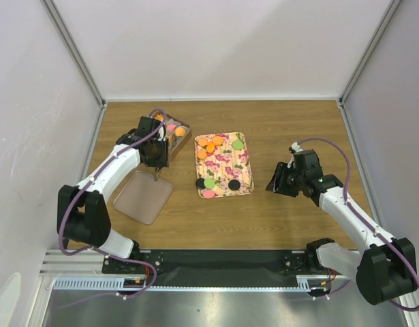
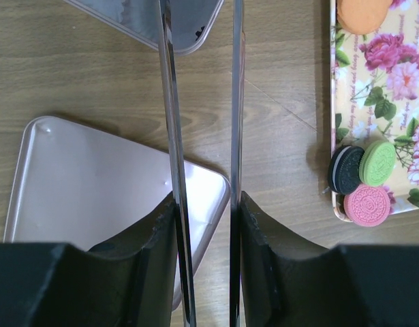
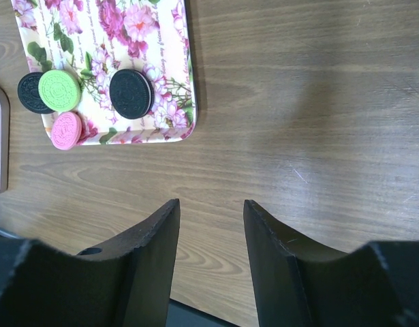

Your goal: Pack the cookies

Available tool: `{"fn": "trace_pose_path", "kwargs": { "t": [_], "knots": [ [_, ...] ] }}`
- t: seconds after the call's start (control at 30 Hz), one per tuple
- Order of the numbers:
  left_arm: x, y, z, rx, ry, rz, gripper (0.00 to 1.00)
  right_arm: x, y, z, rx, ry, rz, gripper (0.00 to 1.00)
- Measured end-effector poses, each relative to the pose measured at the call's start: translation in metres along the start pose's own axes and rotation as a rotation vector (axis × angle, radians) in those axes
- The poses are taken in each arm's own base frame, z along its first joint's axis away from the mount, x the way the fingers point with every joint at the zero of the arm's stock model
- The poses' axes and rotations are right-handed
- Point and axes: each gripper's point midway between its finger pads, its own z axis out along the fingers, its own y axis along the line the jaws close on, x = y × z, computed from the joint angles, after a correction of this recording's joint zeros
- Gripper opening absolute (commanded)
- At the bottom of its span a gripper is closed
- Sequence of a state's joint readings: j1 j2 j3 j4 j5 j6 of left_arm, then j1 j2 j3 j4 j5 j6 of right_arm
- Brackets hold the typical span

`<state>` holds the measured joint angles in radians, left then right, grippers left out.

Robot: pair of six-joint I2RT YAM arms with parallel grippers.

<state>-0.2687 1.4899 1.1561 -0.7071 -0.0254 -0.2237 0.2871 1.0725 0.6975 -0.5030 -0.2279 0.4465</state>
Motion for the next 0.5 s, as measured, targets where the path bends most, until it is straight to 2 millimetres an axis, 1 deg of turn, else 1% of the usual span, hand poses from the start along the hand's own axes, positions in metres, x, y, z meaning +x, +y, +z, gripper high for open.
{"fn": "trace_pose_path", "kwargs": {
  "t": [0.17, 0.5],
  "knots": [
    [-0.002, 0.002, 0.007, 0.017, 0.007, -0.019, 0.39, 0.001, 0.0, 0.0, -0.002, 0.003, 0.0, 0.48],
    [-0.013, -0.002, 0.006, 0.049, -0.012, -0.03, 0.43, 0.001, 0.001, 0.0, -0.005, 0.006, 0.0, 0.48]
  ]
}}
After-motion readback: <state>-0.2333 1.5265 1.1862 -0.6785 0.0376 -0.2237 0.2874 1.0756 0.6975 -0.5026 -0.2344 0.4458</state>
